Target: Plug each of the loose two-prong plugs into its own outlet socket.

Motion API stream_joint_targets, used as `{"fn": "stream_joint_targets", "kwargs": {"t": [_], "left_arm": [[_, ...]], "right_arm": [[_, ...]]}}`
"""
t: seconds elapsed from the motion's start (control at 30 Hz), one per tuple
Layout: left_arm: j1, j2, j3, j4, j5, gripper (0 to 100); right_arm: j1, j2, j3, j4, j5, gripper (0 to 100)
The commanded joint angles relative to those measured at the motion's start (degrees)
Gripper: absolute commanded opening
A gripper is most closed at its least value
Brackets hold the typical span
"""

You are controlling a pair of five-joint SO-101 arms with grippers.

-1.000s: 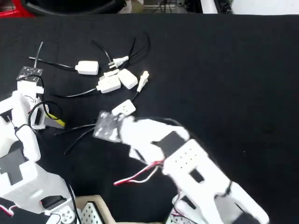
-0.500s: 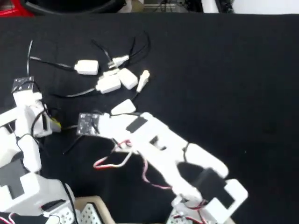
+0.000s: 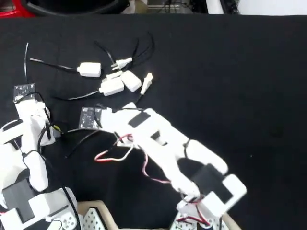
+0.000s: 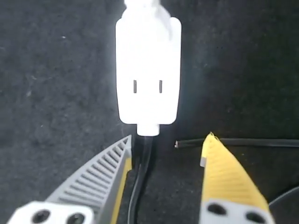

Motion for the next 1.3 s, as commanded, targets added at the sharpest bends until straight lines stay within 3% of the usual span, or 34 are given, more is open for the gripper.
{"fn": "stream_joint_targets", "kwargs": {"t": [0.0,0.33,0.5,0.7,0.9,1.03,1.13,1.27], "left_arm": [[-0.92,-0.53,0.48,-1.05,0.70,22],[-0.84,-0.53,0.57,-0.97,0.70,22],[-0.84,-0.53,0.57,-0.97,0.70,22],[0.31,-0.53,0.57,-0.97,0.62,22],[0.31,-0.53,0.57,-1.05,0.62,22],[0.31,-0.53,0.57,-1.05,0.62,22],[0.31,-0.53,0.57,-1.05,0.62,22],[0.31,-0.53,0.57,-1.05,0.62,22]], "right_arm": [[1.41,4.00,-4.70,-0.88,0.62,14.1],[0.44,9.10,-8.57,-0.88,0.44,13.6],[0.26,9.10,-8.57,-0.97,1.05,0.7],[2.11,7.87,-8.57,0.53,2.90,1.1],[3.96,-4.88,-8.66,13.80,2.64,1.1],[8.70,-11.65,-12.53,30.51,3.52,1.1],[12.75,-11.82,-14.02,41.49,9.76,1.1],[19.25,-9.54,-12.97,41.93,14.51,1.1]]}}
